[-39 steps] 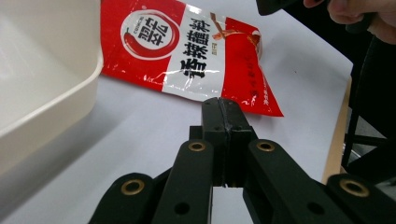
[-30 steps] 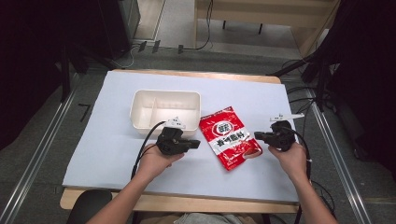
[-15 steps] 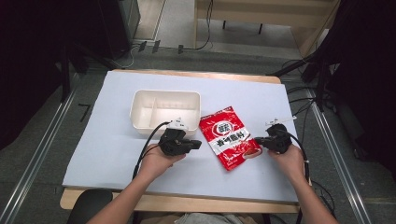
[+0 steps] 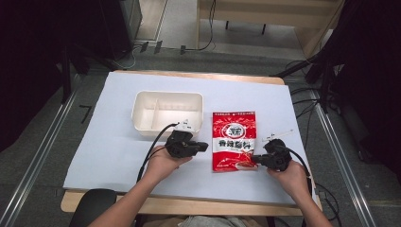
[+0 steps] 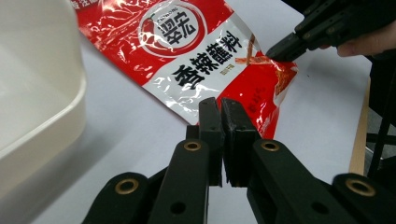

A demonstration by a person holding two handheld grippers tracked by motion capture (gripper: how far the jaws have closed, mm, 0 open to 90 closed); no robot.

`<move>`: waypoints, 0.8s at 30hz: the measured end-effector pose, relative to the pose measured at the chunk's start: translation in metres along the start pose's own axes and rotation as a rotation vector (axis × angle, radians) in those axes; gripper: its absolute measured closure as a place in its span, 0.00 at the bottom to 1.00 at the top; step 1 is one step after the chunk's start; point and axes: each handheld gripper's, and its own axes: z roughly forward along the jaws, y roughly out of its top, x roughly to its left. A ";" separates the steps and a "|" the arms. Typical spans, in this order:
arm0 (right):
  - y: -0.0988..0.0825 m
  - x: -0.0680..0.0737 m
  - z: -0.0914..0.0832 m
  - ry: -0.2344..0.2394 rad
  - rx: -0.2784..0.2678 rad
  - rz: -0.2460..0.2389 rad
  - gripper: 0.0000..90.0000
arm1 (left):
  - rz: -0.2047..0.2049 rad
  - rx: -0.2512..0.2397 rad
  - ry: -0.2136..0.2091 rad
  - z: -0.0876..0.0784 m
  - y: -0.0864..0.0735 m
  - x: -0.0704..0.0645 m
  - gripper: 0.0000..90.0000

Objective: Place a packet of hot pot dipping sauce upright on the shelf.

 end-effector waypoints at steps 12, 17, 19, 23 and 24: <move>0.009 -0.003 -0.019 -0.064 -0.170 -0.037 0.86 | 0.026 -0.002 -0.016 0.043 0.001 -0.022 0.96; 0.015 -0.008 -0.019 -0.045 -0.198 -0.015 0.85 | 0.043 0.064 -0.008 0.061 -0.005 -0.027 0.99; 0.019 -0.008 -0.019 -0.065 -0.202 -0.022 0.85 | 0.048 0.077 0.005 0.064 -0.009 -0.028 0.99; 0.025 -0.010 -0.016 -0.071 -0.217 -0.026 0.74 | -0.016 0.074 -0.021 0.064 -0.013 -0.022 1.00; 0.027 -0.012 -0.016 -0.076 -0.224 -0.019 0.69 | -0.030 0.074 -0.022 0.064 -0.013 -0.021 1.00</move>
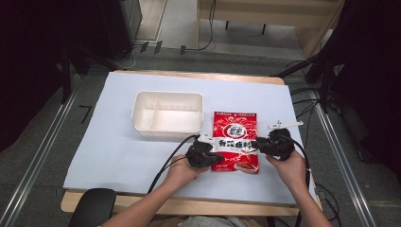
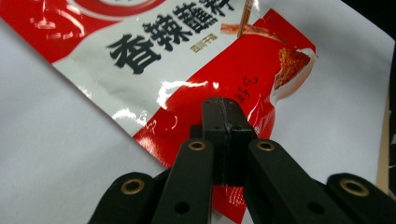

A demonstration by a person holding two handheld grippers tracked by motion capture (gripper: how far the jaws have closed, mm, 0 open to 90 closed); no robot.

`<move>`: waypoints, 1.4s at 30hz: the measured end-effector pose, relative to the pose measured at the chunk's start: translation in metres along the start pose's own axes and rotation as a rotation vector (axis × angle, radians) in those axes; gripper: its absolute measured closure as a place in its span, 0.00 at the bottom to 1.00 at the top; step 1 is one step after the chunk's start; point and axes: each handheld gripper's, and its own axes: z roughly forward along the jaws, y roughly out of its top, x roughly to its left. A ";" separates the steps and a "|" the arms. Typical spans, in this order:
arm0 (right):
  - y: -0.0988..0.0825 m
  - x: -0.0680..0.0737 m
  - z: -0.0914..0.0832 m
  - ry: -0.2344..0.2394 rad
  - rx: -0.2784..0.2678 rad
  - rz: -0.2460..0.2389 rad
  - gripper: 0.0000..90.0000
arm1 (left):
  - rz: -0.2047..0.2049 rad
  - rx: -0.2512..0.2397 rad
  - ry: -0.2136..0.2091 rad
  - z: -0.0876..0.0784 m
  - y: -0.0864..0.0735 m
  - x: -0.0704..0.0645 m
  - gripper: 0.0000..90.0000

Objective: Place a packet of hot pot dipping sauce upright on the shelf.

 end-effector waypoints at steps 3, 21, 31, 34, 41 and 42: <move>0.003 -0.006 -0.001 0.003 -0.027 0.019 0.56 | 0.016 0.008 0.017 -0.001 -0.001 -0.002 1.00; 0.034 -0.040 0.049 -0.006 0.071 0.079 0.33 | 0.001 0.008 0.017 -0.002 -0.004 0.000 1.00; 0.048 -0.044 0.071 0.066 0.120 0.118 0.37 | 0.011 -0.005 0.022 -0.002 -0.006 0.000 1.00; 0.050 -0.038 0.070 0.054 0.124 0.088 0.46 | 0.009 -0.008 0.025 -0.002 -0.007 0.000 1.00; 0.055 -0.015 0.072 0.111 0.161 0.038 0.80 | 0.008 -0.003 0.033 -0.003 -0.007 0.000 1.00; 0.056 -0.013 0.070 0.107 0.141 0.026 0.86 | 0.004 0.002 0.031 -0.003 -0.006 0.001 1.00</move>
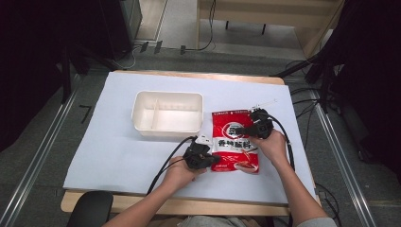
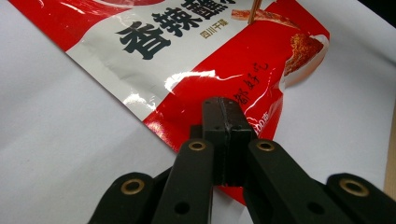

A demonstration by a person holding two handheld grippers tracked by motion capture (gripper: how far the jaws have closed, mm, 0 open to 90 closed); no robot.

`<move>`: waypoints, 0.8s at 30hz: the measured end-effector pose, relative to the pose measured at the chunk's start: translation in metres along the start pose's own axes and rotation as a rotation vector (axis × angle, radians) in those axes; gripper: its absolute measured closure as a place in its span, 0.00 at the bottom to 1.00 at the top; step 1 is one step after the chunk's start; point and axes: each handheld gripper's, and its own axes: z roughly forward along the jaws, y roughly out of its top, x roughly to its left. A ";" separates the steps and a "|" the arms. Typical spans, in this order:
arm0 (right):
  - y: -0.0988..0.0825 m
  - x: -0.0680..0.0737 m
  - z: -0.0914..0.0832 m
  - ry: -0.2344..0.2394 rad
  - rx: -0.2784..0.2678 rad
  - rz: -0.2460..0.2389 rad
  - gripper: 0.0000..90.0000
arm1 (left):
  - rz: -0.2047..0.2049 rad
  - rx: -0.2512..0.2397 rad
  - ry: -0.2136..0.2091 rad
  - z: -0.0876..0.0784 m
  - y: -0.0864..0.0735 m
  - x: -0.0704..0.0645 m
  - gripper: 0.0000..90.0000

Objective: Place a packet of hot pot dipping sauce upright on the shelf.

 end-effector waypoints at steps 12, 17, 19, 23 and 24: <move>0.006 0.013 -0.014 0.003 -0.016 -0.020 1.00 | -0.011 0.064 -0.057 -0.007 0.008 0.003 0.79; 0.008 0.016 -0.026 0.029 -0.039 -0.022 1.00 | -0.020 0.039 -0.093 -0.020 0.011 0.006 0.70; 0.008 0.018 -0.031 0.035 -0.048 -0.026 1.00 | -0.007 0.031 -0.098 -0.026 0.013 0.006 0.67; 0.009 0.023 -0.039 0.061 -0.057 -0.030 1.00 | 0.013 0.021 -0.087 -0.034 0.013 0.006 0.65; 0.009 0.024 -0.042 0.071 -0.062 -0.028 1.00 | 0.020 0.025 -0.095 -0.039 0.013 0.007 0.64</move>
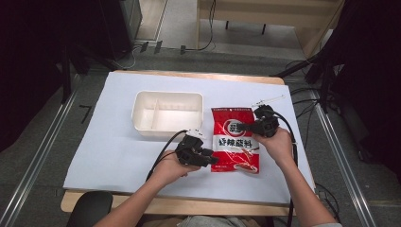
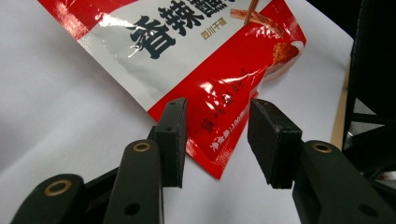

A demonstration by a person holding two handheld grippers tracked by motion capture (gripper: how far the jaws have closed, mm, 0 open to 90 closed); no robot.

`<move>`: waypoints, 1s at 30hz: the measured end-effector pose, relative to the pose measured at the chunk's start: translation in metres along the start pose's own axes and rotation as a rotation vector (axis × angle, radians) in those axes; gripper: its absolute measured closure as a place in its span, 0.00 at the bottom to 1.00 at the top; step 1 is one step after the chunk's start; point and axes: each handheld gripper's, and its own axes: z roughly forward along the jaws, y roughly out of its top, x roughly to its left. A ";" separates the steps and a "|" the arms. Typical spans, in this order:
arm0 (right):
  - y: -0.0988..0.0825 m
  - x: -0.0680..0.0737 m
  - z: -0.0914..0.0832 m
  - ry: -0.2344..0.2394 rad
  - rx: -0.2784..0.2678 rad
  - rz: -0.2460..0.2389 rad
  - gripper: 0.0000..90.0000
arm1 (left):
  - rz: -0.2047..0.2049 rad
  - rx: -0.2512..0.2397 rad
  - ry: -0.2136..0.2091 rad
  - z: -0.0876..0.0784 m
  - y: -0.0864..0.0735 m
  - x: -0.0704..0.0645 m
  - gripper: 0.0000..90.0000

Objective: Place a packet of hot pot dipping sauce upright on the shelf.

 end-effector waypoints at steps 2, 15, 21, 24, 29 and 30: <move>0.001 0.002 -0.004 0.005 -0.005 0.001 1.00 | 0.004 -0.013 -0.001 -0.004 0.000 0.001 0.61; 0.007 0.019 -0.029 0.065 -0.035 0.007 1.00 | 0.013 -0.052 -0.025 -0.028 -0.005 0.008 0.47; 0.012 0.030 -0.041 0.142 -0.060 0.004 1.00 | 0.030 -0.043 -0.038 -0.032 -0.009 0.014 0.42; 0.015 0.039 -0.049 0.129 -0.072 -0.028 1.00 | 0.036 -0.051 -0.041 -0.035 -0.010 0.016 0.41; 0.019 0.047 -0.061 0.147 -0.102 -0.051 1.00 | 0.039 -0.076 -0.032 -0.043 -0.012 0.018 0.40; 0.019 0.048 -0.062 0.147 -0.112 -0.057 1.00 | 0.039 -0.076 -0.032 -0.043 -0.012 0.018 0.40</move>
